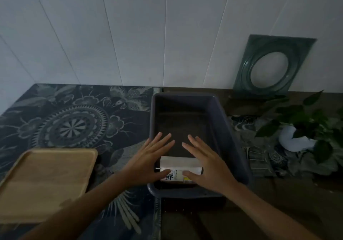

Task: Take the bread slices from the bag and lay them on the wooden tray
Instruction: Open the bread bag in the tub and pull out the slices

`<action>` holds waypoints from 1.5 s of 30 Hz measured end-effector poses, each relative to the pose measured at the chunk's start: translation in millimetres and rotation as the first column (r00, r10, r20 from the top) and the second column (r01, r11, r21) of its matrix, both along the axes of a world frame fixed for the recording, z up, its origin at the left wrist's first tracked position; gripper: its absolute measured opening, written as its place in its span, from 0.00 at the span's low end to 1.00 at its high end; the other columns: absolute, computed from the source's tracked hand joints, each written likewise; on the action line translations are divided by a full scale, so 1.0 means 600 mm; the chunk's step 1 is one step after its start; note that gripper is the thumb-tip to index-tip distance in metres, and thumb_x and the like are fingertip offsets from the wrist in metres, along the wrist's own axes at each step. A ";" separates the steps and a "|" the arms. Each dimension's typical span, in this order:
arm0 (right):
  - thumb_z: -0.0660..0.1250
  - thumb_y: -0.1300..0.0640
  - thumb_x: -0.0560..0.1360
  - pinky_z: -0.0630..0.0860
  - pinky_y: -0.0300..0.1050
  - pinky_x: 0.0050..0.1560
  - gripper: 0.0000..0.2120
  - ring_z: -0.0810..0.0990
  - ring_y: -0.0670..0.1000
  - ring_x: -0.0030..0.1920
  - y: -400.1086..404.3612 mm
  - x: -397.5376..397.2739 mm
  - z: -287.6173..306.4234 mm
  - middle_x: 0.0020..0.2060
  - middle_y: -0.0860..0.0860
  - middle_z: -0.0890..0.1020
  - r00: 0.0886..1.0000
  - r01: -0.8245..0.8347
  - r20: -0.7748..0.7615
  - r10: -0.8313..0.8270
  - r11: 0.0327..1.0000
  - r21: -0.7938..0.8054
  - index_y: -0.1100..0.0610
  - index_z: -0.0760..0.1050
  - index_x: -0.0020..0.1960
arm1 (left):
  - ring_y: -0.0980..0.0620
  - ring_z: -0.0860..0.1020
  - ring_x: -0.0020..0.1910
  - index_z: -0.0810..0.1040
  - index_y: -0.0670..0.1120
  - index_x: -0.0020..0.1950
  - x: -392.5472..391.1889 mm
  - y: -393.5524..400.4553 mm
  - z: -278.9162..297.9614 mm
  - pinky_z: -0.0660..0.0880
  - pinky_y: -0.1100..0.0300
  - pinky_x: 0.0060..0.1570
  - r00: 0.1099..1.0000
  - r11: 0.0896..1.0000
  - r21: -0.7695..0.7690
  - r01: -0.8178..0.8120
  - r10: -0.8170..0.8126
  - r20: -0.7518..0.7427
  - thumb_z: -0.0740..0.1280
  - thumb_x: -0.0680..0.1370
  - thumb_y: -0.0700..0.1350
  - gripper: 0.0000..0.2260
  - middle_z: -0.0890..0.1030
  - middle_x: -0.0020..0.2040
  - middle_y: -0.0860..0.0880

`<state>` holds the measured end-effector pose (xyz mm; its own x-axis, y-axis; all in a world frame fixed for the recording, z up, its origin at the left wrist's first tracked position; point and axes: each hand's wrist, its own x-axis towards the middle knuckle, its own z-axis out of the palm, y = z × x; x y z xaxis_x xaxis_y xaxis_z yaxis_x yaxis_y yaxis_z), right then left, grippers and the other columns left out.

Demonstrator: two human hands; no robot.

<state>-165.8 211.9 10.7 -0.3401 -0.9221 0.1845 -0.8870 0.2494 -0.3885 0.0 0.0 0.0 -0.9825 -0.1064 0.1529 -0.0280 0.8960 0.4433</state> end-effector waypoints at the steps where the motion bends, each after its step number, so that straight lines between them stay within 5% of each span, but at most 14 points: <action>1: 0.69 0.36 0.75 0.59 0.43 0.77 0.39 0.47 0.42 0.83 0.004 0.001 -0.004 0.83 0.40 0.51 1.000 -0.022 0.017 0.022 1.000 0.002 0.42 0.58 0.81 | 0.56 0.38 0.81 0.48 0.62 0.81 0.000 0.005 -0.005 0.42 0.51 0.78 1.000 1.000 0.014 0.021 -0.021 0.003 0.66 0.76 0.64 0.39 0.43 0.82 0.62; 4: 0.73 0.42 0.75 0.58 0.40 0.74 0.35 0.54 0.41 0.81 0.012 0.001 -0.015 0.82 0.40 0.59 0.999 -0.008 0.041 0.008 1.000 0.011 0.42 0.64 0.79 | 0.55 0.45 0.82 0.59 0.59 0.80 0.003 0.014 -0.021 0.50 0.49 0.80 1.000 0.997 0.075 0.006 -0.006 0.007 0.70 0.76 0.56 0.35 0.54 0.82 0.59; 7: 0.76 0.51 0.74 0.69 0.41 0.72 0.29 0.67 0.43 0.75 0.019 -0.003 -0.025 0.76 0.42 0.71 0.997 0.018 0.080 -0.014 0.999 -0.051 0.46 0.74 0.73 | 0.52 0.60 0.80 0.71 0.52 0.75 0.005 0.021 -0.022 0.63 0.43 0.76 0.998 0.990 0.131 -0.059 0.063 -0.028 0.75 0.75 0.48 0.29 0.71 0.76 0.54; 13: 0.77 0.61 0.73 0.79 0.41 0.58 0.16 0.79 0.46 0.60 0.023 -0.001 -0.049 0.58 0.46 0.81 0.996 0.053 0.084 -0.038 0.981 -0.185 0.52 0.84 0.59 | 0.50 0.84 0.58 0.85 0.46 0.59 0.020 0.024 -0.013 0.80 0.48 0.58 0.977 0.990 0.077 -0.120 0.131 -0.169 0.77 0.72 0.40 0.16 0.86 0.57 0.49; 23: 0.74 0.58 0.74 0.79 0.39 0.59 0.12 0.80 0.47 0.58 0.023 0.005 -0.060 0.55 0.48 0.83 0.991 0.110 0.103 -0.088 0.965 -0.237 0.55 0.84 0.58 | 0.56 0.83 0.56 0.85 0.48 0.59 0.018 0.005 -0.018 0.82 0.58 0.55 0.981 0.977 0.203 -0.059 0.094 -0.168 0.74 0.75 0.42 0.12 0.84 0.58 0.51; 29: 0.77 0.64 0.74 0.77 0.34 0.53 0.13 0.79 0.44 0.55 0.017 0.002 -0.058 0.50 0.47 0.85 0.981 0.174 0.123 -0.148 0.953 -0.247 0.56 0.85 0.57 | 0.54 0.83 0.52 0.86 0.47 0.58 0.005 -0.008 -0.022 0.83 0.53 0.50 0.977 0.966 0.249 -0.074 0.120 -0.174 0.73 0.77 0.41 0.10 0.86 0.54 0.51; 38: 0.72 0.57 0.78 0.81 0.42 0.49 0.11 0.82 0.42 0.51 0.013 0.006 -0.052 0.49 0.42 0.84 0.955 0.231 0.243 -0.169 0.939 -0.253 0.52 0.85 0.59 | 0.54 0.83 0.47 0.82 0.49 0.64 0.008 -0.014 -0.017 0.82 0.53 0.45 0.979 0.952 0.306 -0.025 0.086 -0.186 0.70 0.80 0.40 0.14 0.85 0.51 0.50; 45: 0.74 0.63 0.77 0.82 0.50 0.46 0.15 0.84 0.48 0.47 0.009 0.002 -0.049 0.47 0.49 0.86 0.956 0.214 0.251 -0.151 0.946 -0.244 0.55 0.84 0.63 | 0.51 0.81 0.46 0.83 0.47 0.64 0.006 -0.008 -0.014 0.81 0.57 0.42 0.974 0.969 0.237 0.065 -0.010 -0.228 0.72 0.77 0.36 0.15 0.83 0.50 0.47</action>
